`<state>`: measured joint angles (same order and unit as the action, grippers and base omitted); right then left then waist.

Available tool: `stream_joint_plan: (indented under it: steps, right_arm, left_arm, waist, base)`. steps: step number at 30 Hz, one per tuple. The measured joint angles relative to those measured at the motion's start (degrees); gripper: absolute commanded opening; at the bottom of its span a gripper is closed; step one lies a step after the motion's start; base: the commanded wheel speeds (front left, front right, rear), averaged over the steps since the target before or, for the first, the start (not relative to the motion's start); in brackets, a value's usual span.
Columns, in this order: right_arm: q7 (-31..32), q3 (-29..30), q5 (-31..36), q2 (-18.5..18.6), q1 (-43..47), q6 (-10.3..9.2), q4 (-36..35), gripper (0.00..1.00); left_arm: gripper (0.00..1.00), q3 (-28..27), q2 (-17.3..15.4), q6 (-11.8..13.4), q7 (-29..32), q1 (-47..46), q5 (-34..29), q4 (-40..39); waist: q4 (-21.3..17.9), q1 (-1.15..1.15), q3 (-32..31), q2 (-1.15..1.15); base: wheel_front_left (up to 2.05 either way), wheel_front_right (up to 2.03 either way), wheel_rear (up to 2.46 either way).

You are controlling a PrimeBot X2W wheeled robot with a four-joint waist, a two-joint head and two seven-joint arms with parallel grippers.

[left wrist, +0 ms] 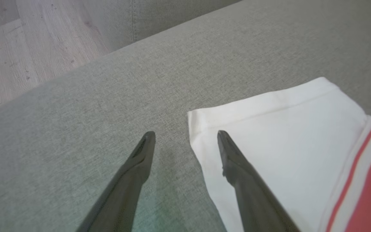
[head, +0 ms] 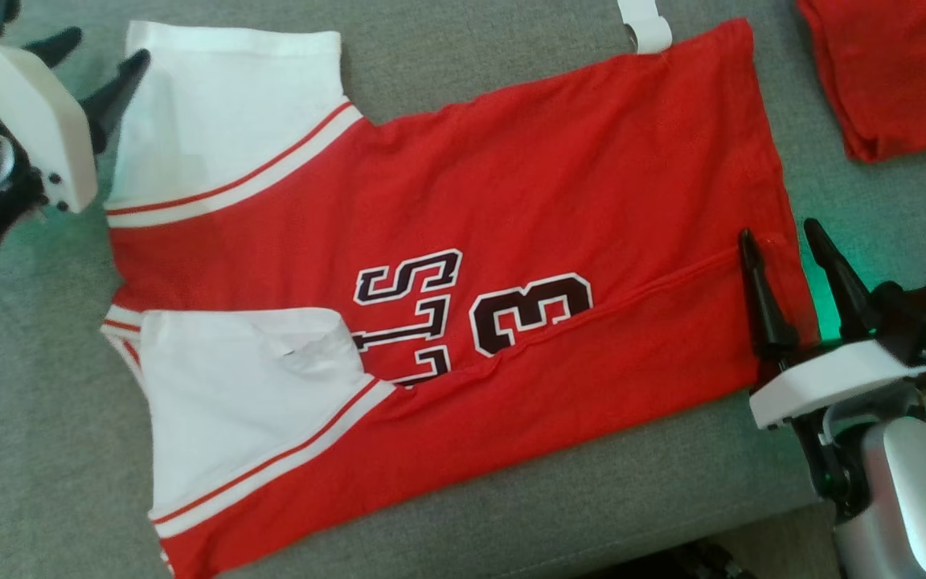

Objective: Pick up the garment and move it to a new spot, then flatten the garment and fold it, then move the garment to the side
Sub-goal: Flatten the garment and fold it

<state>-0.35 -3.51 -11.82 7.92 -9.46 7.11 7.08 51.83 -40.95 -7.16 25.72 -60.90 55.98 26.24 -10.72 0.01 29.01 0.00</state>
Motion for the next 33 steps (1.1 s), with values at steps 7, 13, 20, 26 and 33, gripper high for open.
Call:
stream_joint_plan:
  steps: [7,13,20,26,33]
  right_arm:
    - [-0.7,-0.8,0.3,-0.6,-1.1,0.0,1.2,1.0]
    - [-0.7,-1.1,0.3,-0.9,-2.3,0.0,1.8,1.0]
    - [-1.1,-1.0,0.4,-0.9,-2.7,0.0,2.3,1.0]
    - [-1.1,-1.1,0.7,-0.9,-2.9,0.0,2.4,1.0]
    - [1.4,-2.2,-0.9,-0.3,-5.5,0.0,2.2,1.0]
  left_arm:
    - [1.0,4.6,-1.0,0.0,0.1,-3.7,2.0,2.2]
    - [1.0,7.2,-1.4,-0.4,-1.2,-5.1,3.6,3.0]
    - [0.39,10.2,-2.0,-0.4,-1.9,-6.9,7.0,2.9]
    - [0.0,12.3,-2.4,-0.4,-4.8,-7.1,9.1,2.5]
    - [0.0,16.5,-2.8,-0.4,-10.1,-7.8,9.1,1.3]
  waist:
    - [-1.4,-0.01,1.9,0.0]
    - [-1.9,-0.01,2.1,0.0]
    - [-2.2,-0.01,2.3,0.0]
    - [-2.2,-0.01,2.2,0.0]
    - [-1.1,-0.01,0.6,0.0]
  base:
    - [0.0,0.0,0.0]
    - [0.0,0.0,0.0]
    - [0.0,0.0,0.0]
    - [0.0,0.0,0.0]
    - [0.0,0.0,0.0]
